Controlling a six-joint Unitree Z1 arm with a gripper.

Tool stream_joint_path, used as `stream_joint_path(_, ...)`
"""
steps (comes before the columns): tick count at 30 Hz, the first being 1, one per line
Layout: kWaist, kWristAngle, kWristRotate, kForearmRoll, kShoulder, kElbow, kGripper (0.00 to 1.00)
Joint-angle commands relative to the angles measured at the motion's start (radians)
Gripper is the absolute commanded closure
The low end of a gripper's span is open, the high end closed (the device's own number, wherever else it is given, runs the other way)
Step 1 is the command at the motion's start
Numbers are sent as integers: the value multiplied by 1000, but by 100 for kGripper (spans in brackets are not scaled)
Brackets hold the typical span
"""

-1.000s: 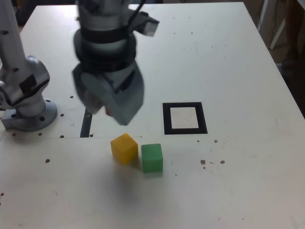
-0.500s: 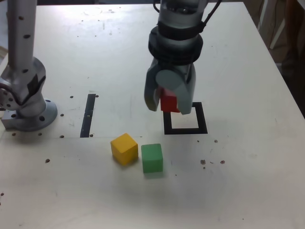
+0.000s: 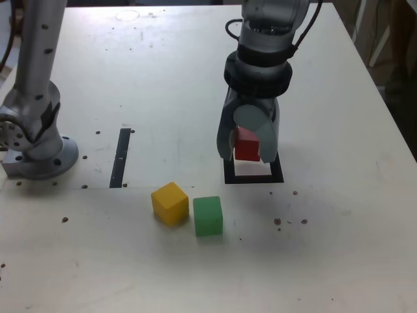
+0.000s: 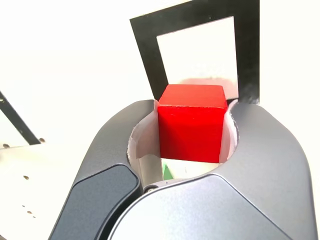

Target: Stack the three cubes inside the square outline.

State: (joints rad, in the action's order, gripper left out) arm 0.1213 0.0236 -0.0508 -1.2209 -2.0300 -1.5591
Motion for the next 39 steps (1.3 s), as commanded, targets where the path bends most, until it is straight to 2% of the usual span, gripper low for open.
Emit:
stream_joint_path(1,-6,-1,-3,11,-7,8,63)
stream_joint_path(20,-29,-8,-12,66,-60,37,63)
stream_joint_path(22,-30,-6,-13,69,-63,38,56)
stream_joint_path(27,-31,0,-17,71,-62,46,11)
stream_joint_path(28,-31,0,-17,70,-61,48,4)
stream_joint_path(30,-31,2,-17,71,-57,54,0)
stream_joint_path(39,-30,25,-18,53,2,64,0)
